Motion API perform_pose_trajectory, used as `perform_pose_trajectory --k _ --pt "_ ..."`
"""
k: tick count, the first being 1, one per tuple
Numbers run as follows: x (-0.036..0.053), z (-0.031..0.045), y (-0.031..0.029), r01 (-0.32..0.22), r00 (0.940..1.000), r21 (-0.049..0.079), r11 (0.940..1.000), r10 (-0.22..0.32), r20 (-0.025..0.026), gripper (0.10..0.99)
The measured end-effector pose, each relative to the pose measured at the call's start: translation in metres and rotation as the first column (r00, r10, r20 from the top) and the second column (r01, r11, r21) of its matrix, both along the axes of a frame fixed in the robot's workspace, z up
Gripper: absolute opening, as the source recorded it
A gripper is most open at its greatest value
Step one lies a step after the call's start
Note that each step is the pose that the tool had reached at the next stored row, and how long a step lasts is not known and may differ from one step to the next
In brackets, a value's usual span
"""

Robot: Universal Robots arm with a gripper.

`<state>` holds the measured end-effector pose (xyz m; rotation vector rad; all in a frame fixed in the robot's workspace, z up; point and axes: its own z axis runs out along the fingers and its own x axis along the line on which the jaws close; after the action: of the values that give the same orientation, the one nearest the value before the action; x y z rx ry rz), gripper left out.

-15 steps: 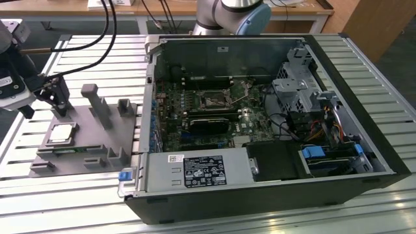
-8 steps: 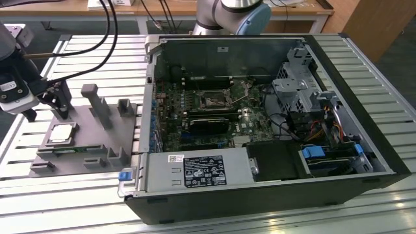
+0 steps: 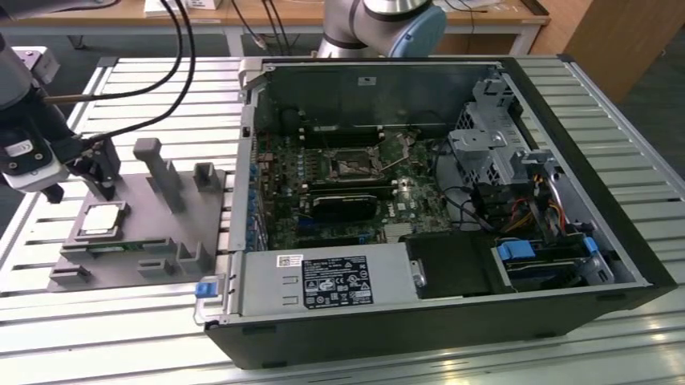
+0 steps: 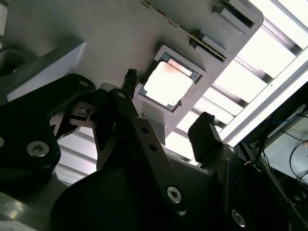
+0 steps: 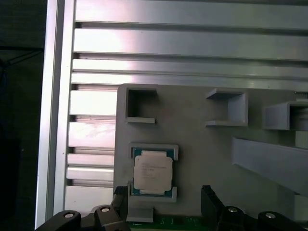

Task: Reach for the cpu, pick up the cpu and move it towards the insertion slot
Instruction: 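Pick up the cpu and move it towards the insertion slot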

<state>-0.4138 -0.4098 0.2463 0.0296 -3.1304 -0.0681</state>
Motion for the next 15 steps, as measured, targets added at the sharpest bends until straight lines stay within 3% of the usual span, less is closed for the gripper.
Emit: perform_pose_trajectory --k 15 --pt "-0.0028 -0.0260 -0.0008 -0.020 0.9998 0.000 0.9998 0.020 0.0001 0.706"
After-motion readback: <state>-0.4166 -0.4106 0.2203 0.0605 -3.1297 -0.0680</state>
